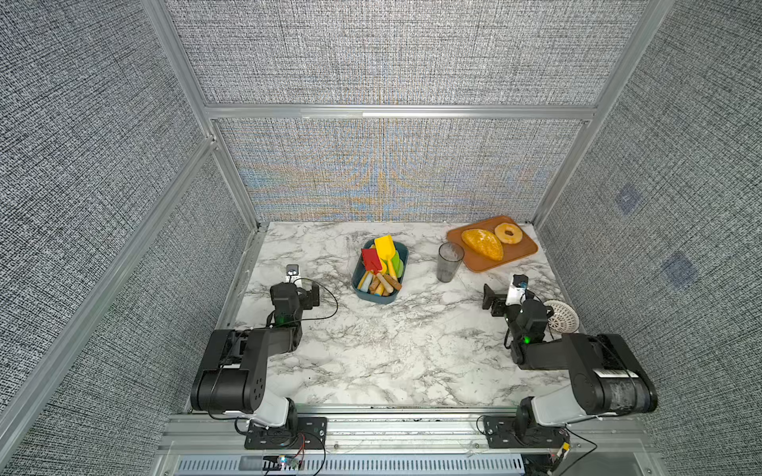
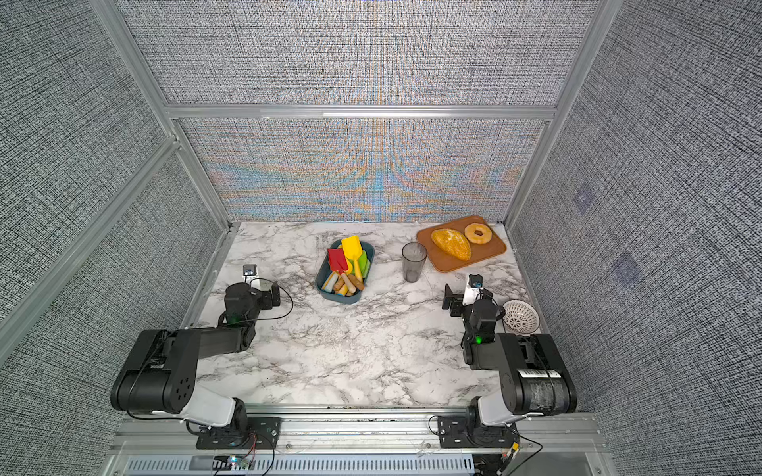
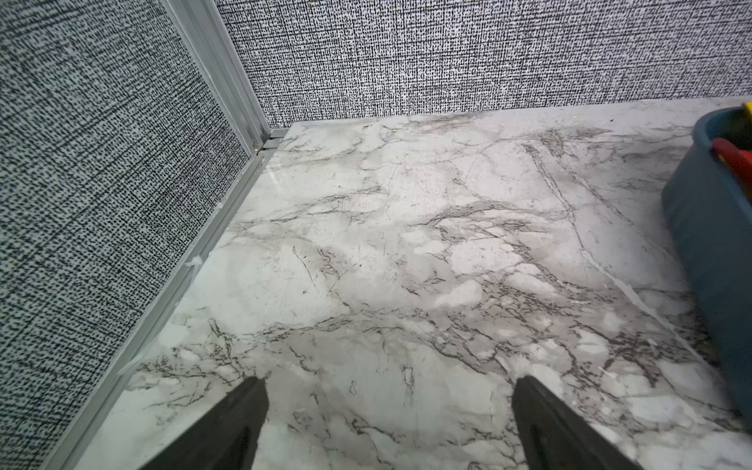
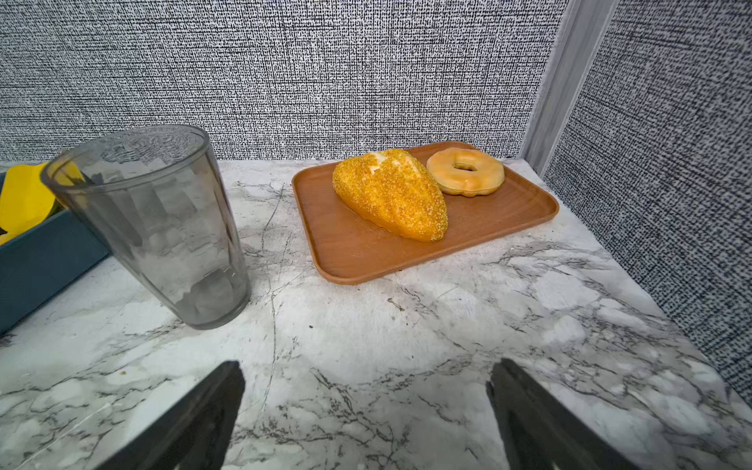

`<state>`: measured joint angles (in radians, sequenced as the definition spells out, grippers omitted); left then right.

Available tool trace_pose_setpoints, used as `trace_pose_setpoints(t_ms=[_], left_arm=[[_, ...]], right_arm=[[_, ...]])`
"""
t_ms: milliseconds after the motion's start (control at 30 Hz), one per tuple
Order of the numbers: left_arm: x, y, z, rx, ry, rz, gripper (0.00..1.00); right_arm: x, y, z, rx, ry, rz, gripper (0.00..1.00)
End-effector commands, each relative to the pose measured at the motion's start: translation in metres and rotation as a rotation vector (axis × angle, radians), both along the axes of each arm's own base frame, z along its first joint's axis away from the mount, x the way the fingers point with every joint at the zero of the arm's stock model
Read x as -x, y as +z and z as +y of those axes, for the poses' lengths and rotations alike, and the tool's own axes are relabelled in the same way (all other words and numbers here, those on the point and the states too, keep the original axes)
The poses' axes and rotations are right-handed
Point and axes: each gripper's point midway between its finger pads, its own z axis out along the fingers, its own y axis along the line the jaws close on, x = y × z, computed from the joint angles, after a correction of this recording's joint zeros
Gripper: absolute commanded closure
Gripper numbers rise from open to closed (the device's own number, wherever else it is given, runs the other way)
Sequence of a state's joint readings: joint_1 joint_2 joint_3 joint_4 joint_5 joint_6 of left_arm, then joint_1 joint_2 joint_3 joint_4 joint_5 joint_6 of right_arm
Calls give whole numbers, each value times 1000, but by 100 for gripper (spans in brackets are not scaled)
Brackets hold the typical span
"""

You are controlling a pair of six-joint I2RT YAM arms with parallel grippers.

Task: Take the shovel out of the storage box
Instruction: Pick up the shovel from the storage box.

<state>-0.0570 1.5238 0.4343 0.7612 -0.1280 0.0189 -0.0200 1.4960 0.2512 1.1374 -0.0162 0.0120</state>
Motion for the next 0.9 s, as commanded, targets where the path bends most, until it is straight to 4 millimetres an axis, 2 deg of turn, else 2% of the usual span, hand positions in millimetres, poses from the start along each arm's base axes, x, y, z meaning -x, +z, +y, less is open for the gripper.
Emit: trace_pose_setpoints(t_ms=[0, 400, 567, 633, 700, 767, 867], left_arm=[[-2, 3, -1, 6, -3, -10, 1], [-3, 2, 1, 21, -3, -2, 1], [-4, 9, 1, 13, -6, -7, 1], [-1, 28, -1, -8, -1, -11, 2], [6, 59, 4, -10, 55, -16, 2], [14, 91, 1, 48, 56, -30, 3], [28, 130, -29, 167, -85, -81, 6]], right_arm=[[-2, 9, -1, 12, -5, -38, 1], [-2, 11, -1, 12, -6, -39, 1], [0, 25, -4, 12, -31, -49, 1], [1, 35, -2, 28, -46, -31, 1], [1, 50, -2, 10, -86, -8, 1], [2, 60, 6, -26, -69, 31, 1], [9, 85, 37, -31, 35, 6, 2]])
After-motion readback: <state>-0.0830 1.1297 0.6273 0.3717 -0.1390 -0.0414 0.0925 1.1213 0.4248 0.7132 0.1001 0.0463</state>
